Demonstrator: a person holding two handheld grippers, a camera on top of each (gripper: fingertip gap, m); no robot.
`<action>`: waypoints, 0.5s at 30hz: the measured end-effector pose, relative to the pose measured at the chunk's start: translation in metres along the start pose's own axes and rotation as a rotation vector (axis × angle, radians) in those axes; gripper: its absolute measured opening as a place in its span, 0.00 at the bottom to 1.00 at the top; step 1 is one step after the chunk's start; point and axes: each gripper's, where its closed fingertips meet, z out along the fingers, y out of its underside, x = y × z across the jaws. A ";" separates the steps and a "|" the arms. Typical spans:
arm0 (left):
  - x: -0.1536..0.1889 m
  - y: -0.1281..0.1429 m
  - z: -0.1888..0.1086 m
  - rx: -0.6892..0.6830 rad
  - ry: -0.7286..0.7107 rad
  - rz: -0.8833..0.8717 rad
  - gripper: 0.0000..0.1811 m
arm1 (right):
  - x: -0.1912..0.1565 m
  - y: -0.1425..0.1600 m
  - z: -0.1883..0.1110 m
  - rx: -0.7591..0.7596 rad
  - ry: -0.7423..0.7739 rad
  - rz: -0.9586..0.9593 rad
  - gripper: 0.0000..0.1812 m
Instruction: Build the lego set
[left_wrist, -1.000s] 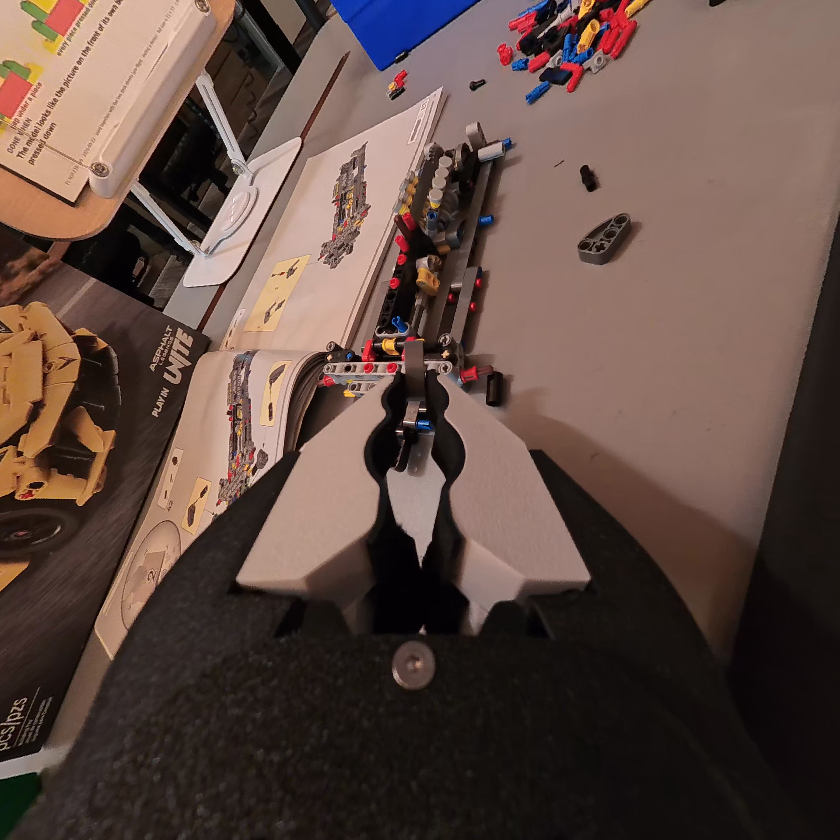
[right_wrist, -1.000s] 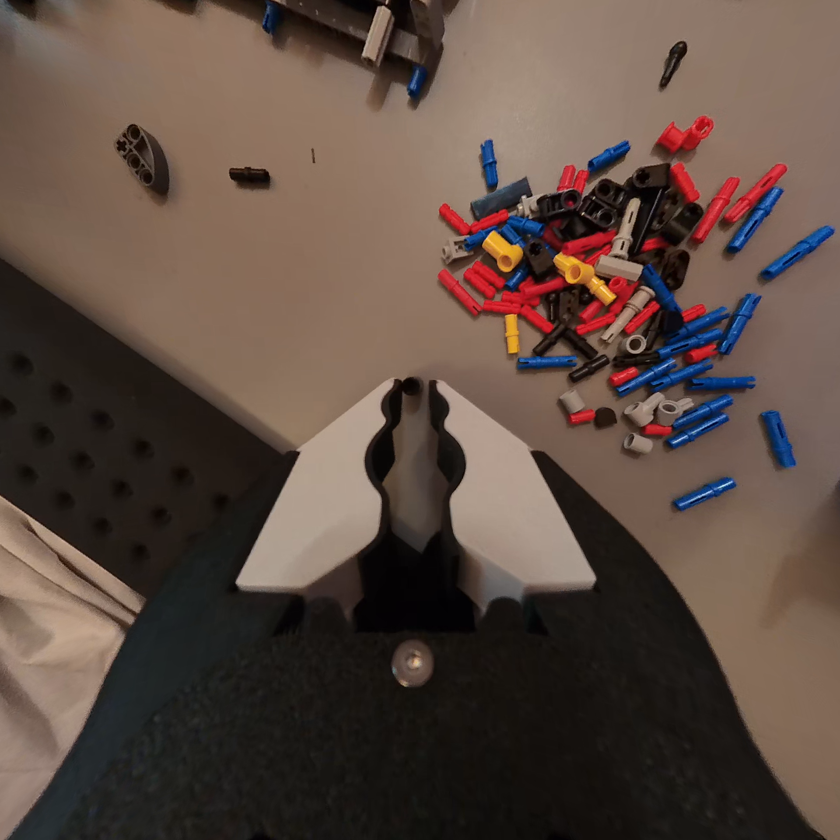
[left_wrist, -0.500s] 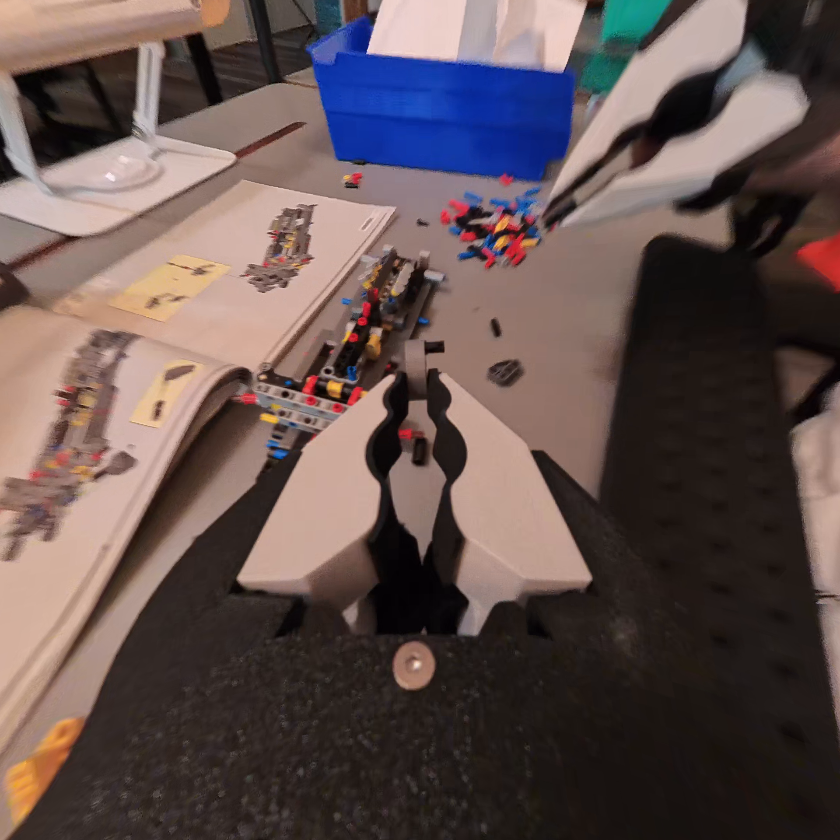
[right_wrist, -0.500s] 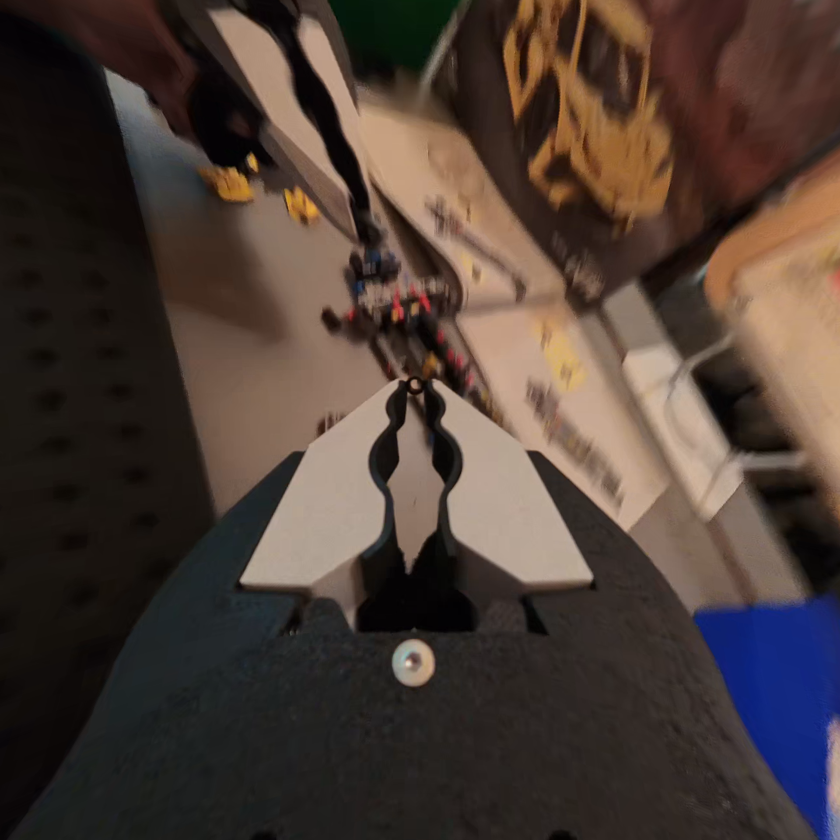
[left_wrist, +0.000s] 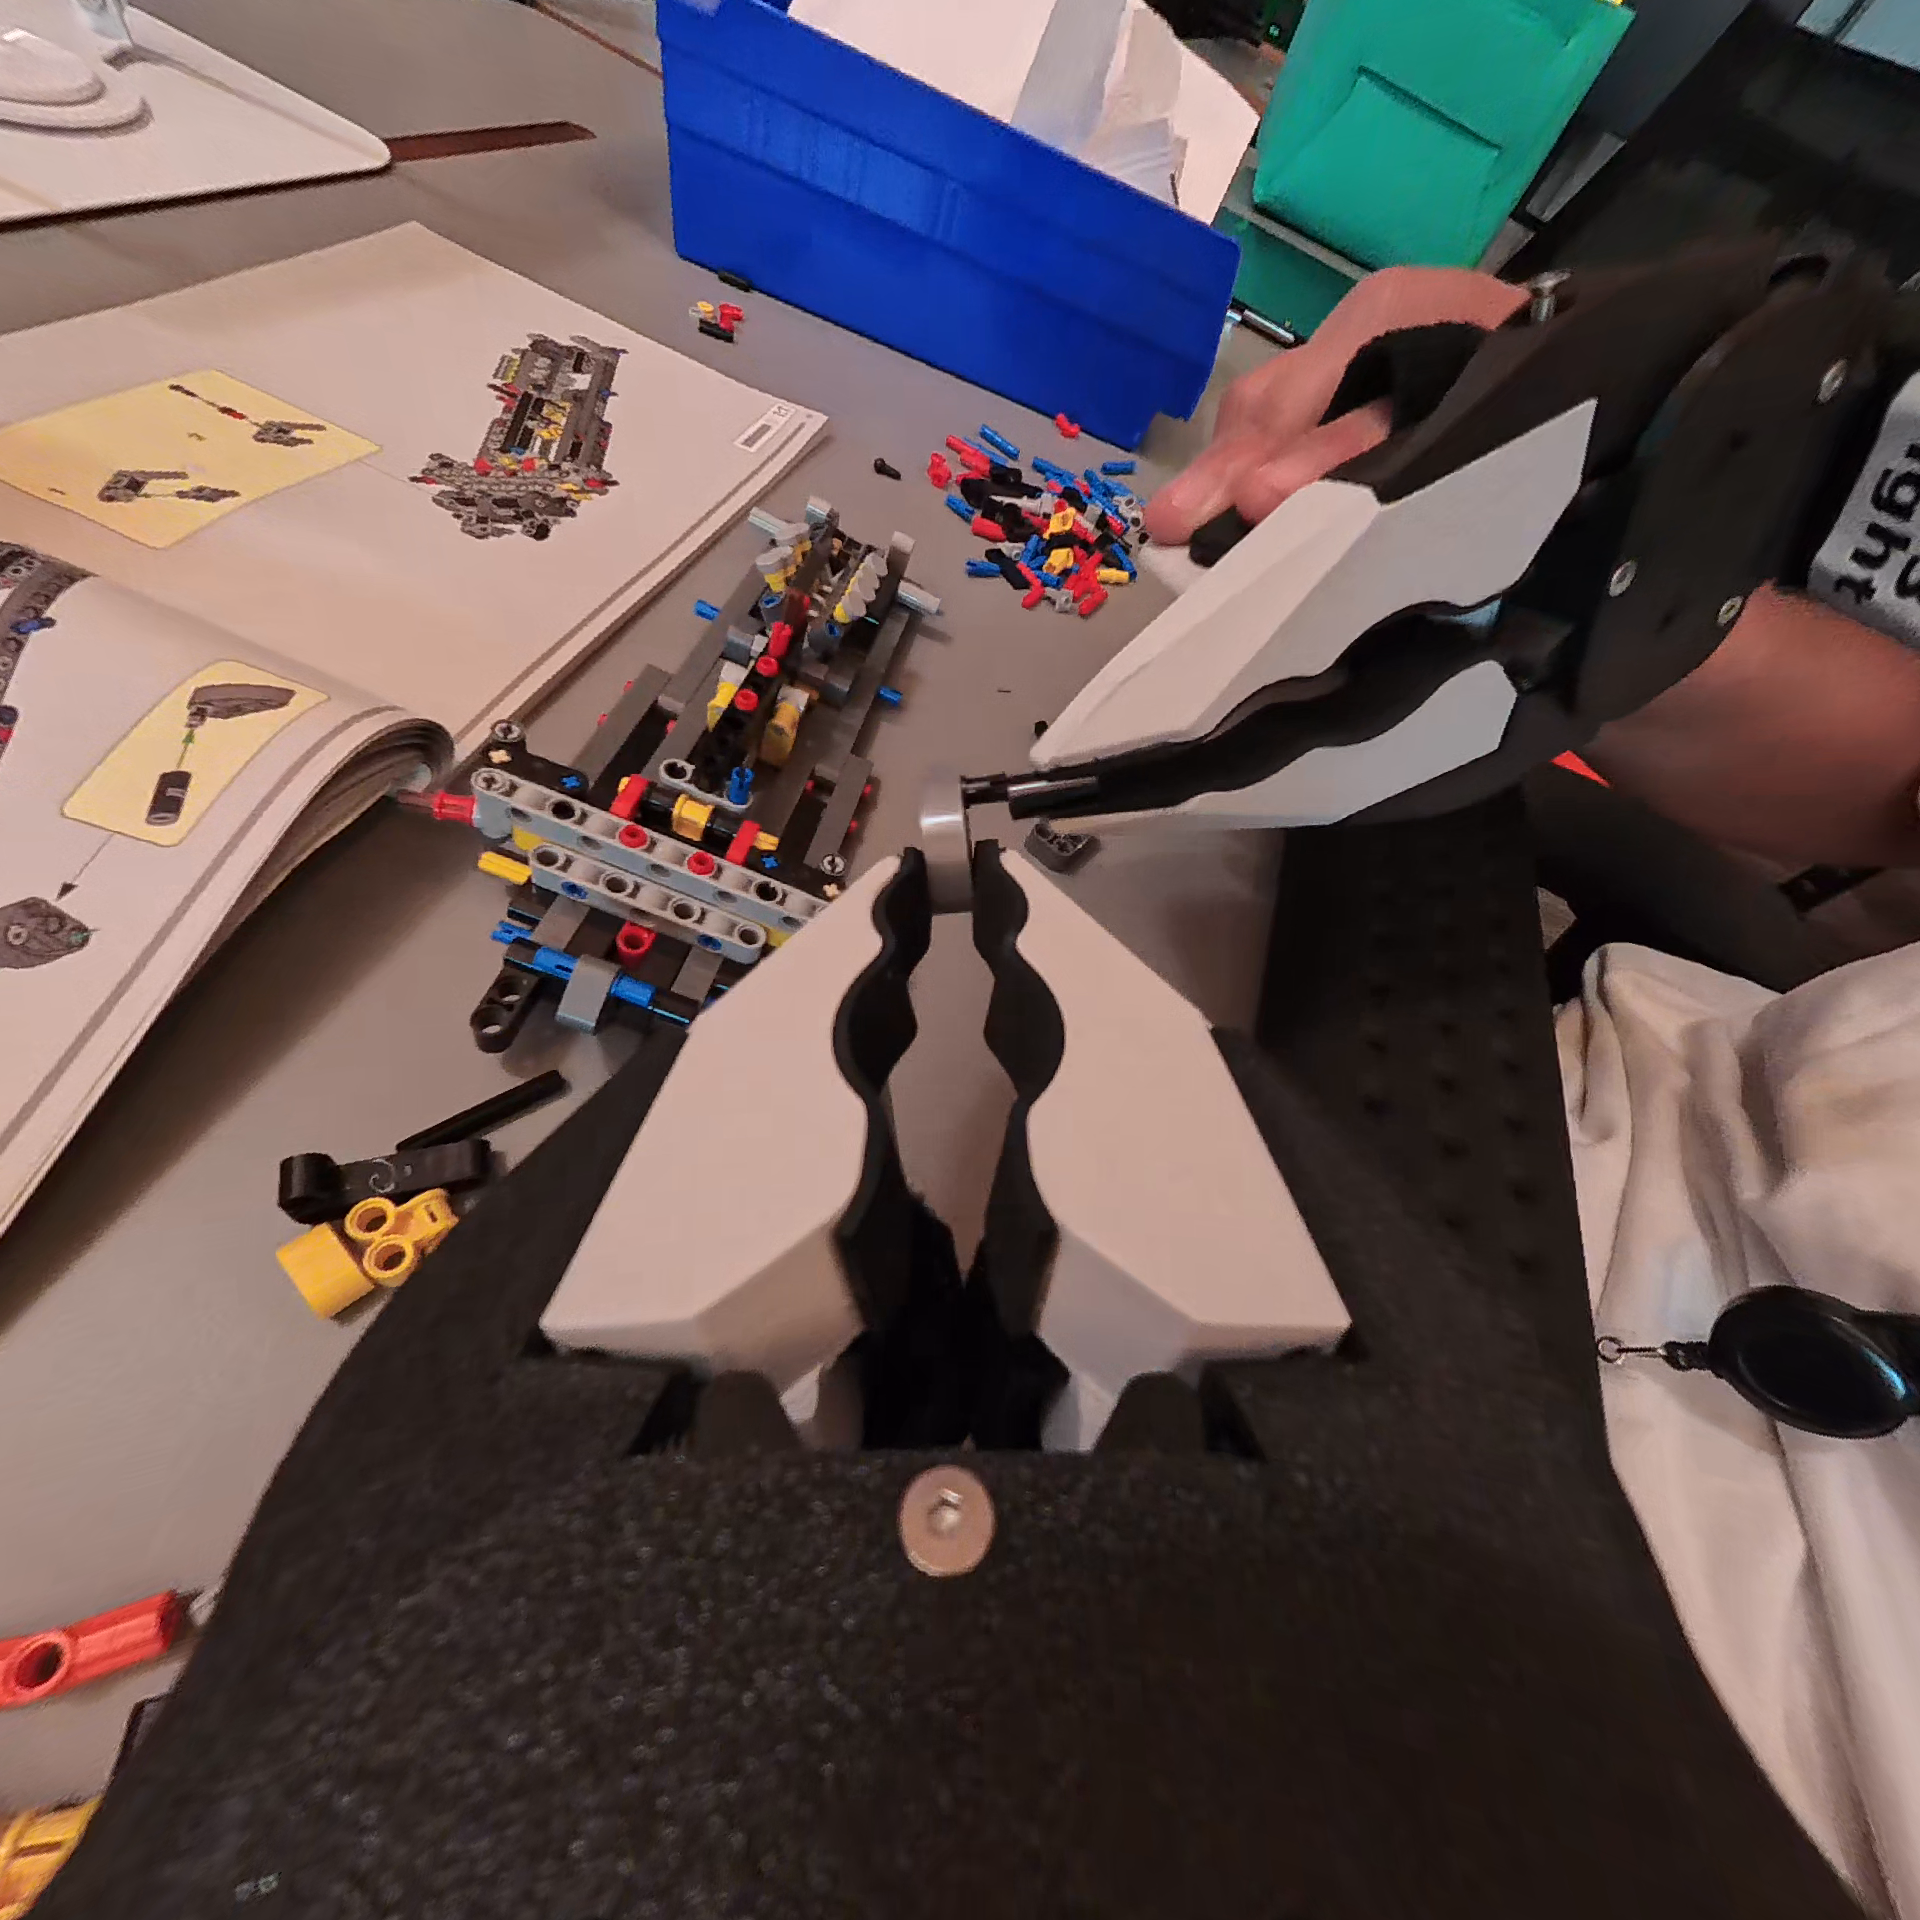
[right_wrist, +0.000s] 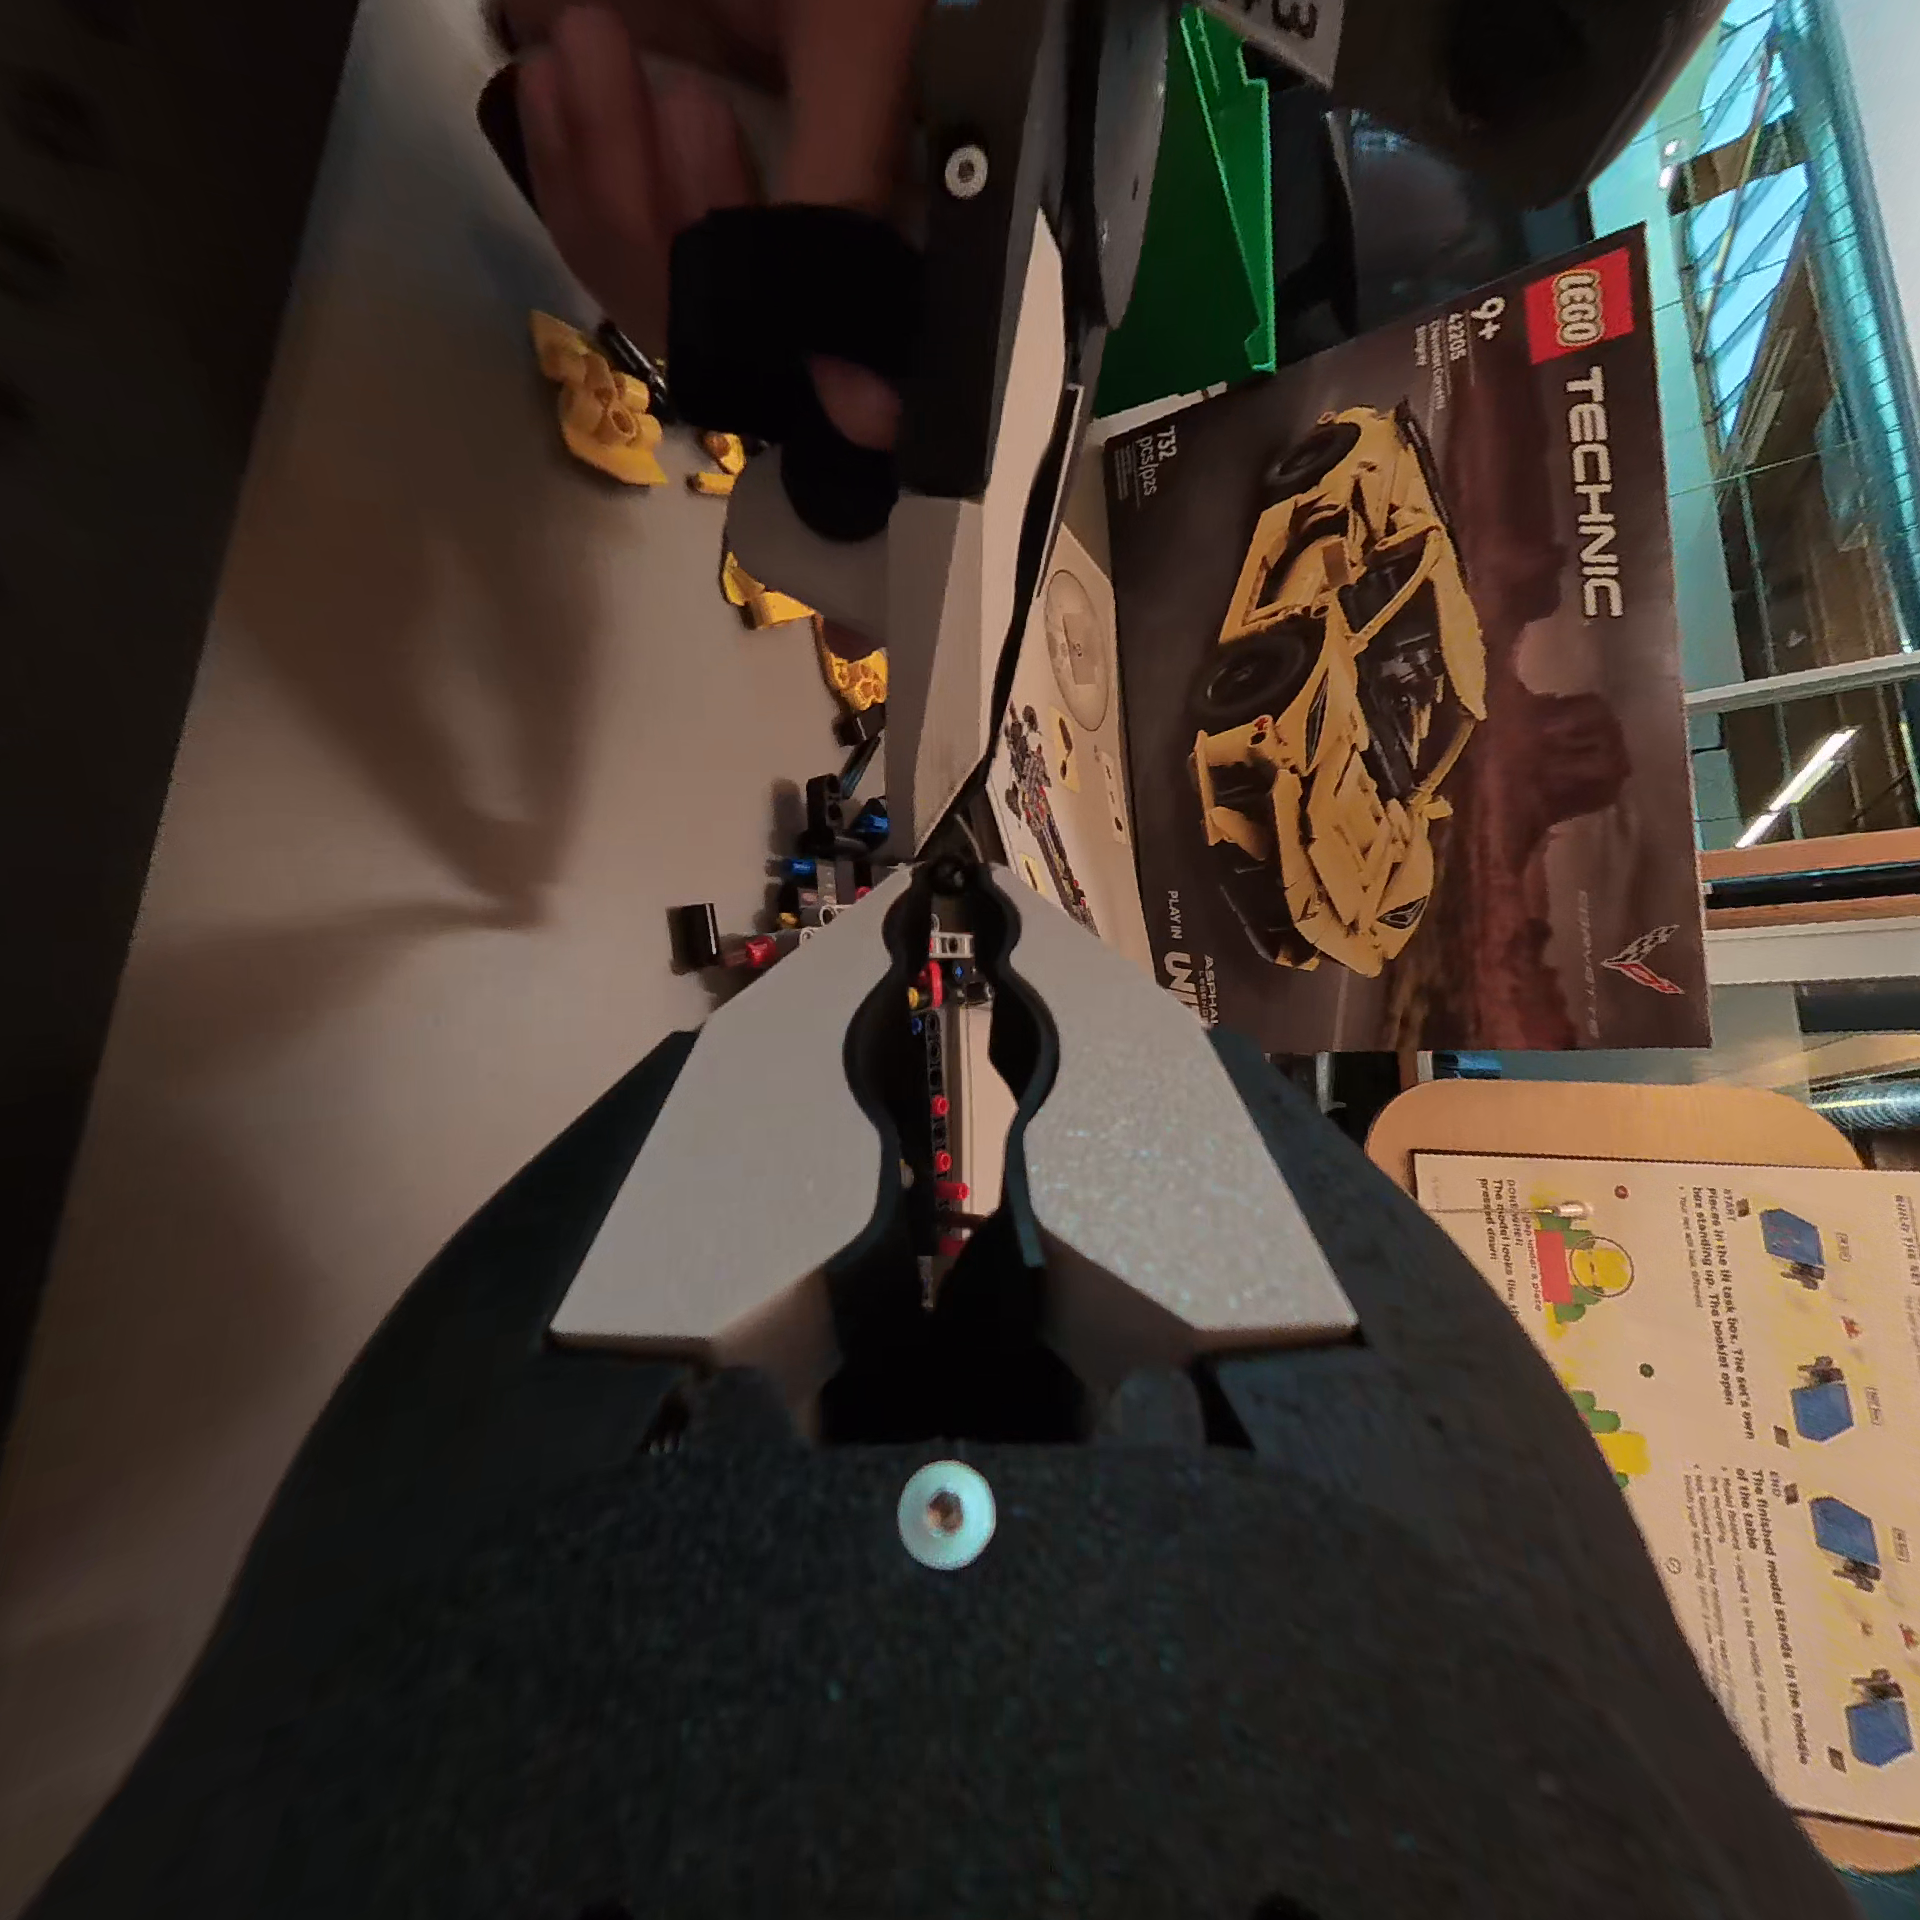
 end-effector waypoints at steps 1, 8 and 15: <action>0.000 0.000 0.000 0.000 -0.001 -0.003 0.04 | 0.000 0.000 0.000 0.000 0.010 0.000 0.03; -0.003 0.003 0.000 -0.018 -0.012 -0.004 0.04 | 0.000 0.003 0.004 -0.018 0.026 -0.008 0.03; -0.001 0.009 -0.001 -0.057 -0.024 0.087 0.04 | -0.007 0.003 0.003 0.030 0.016 -0.115 0.03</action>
